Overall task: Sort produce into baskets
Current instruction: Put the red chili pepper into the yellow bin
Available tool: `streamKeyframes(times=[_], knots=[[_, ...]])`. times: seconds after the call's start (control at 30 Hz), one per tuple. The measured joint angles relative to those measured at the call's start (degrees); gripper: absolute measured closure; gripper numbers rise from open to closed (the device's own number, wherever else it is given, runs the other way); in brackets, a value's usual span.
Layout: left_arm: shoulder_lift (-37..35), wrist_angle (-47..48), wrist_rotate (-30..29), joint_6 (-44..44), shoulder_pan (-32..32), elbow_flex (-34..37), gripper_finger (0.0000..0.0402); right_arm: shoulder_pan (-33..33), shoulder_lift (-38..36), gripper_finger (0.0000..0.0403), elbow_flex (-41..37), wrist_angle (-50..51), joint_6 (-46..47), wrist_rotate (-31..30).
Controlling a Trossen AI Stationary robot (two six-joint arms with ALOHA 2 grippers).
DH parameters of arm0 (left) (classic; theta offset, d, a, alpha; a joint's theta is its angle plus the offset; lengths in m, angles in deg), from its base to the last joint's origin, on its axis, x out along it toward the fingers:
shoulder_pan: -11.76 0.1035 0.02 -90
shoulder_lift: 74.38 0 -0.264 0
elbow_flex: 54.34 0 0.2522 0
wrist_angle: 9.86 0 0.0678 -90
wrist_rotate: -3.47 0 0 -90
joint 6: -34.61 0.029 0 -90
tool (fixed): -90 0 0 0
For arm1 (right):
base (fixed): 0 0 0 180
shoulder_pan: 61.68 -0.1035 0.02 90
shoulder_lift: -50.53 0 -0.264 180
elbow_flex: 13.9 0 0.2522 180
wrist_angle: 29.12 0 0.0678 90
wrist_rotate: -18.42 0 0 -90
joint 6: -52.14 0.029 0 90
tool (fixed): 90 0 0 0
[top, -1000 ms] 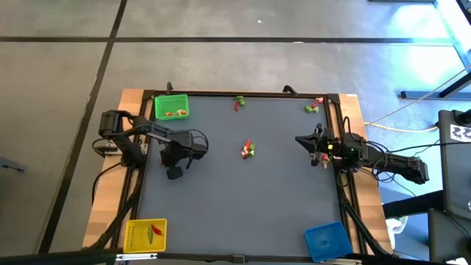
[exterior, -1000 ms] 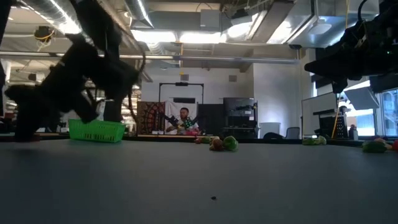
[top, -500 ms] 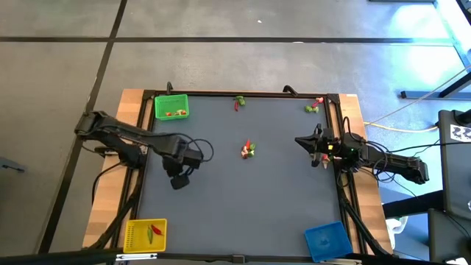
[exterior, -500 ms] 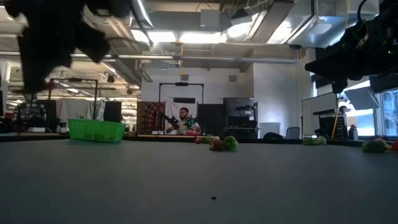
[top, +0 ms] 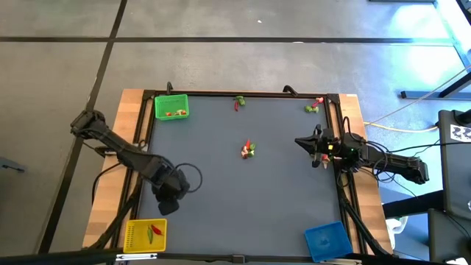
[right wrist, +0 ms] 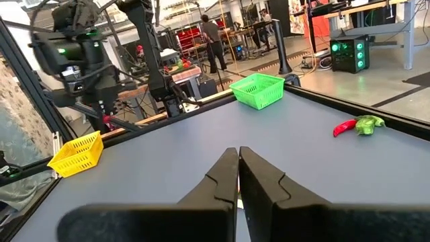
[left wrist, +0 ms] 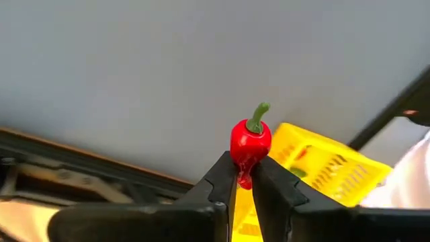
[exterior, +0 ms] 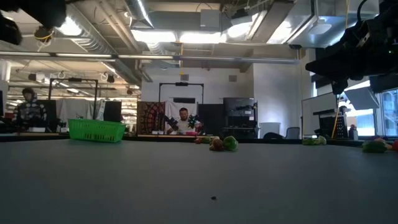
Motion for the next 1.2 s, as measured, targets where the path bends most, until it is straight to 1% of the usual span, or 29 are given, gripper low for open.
streamKeyframes(times=[0.33, 0.53, 0.6, 0.77, 1.0, 1.1, 1.2], knots=[[0.02, -12.1, 0.75, -14.37, -11.32, 0.37, 0.0361, 0.0, 0.01, 0.0386, 0.0, 0.0, 0.15, 0.02], [0.07, -20.99, 0.63, -14.95, -17.63, 2.03, 0.0355, 0.0, 0.0, 0.0386, 0.0, -0.02, 0.17, 0.04], [0.58, -22.59, -0.06, -16.02, -19.33, 2.33, 0.0355, 0.0, 0.01, 0.0386, 0.0, 0.0, 0.17, 0.04], [3.12, -22.87, -3.0, -19.93, -22.53, 2.38, 0.0355, 0.01, 0.02, 0.0386, 0.0, -0.01, 0.1, 0.04], [5.27, -22.55, -3.21, -21.19, -23.44, 2.4, 0.0352, 0.02, 0.01, 0.0386, 0.0, 0.0, -0.04, 0.04], [5.29, -21.08, -3.19, -20.91, -22.98, 2.4, 0.0334, 0.01, 0.01, 0.0386, 0.0, -0.02, -0.09, 0.0], [5.31, -18.66, -3.17, -21.88, -22.25, 2.4, 0.0304, 0.02, 0.01, 0.0386, 0.0, -0.01, -0.12, 0.0]])
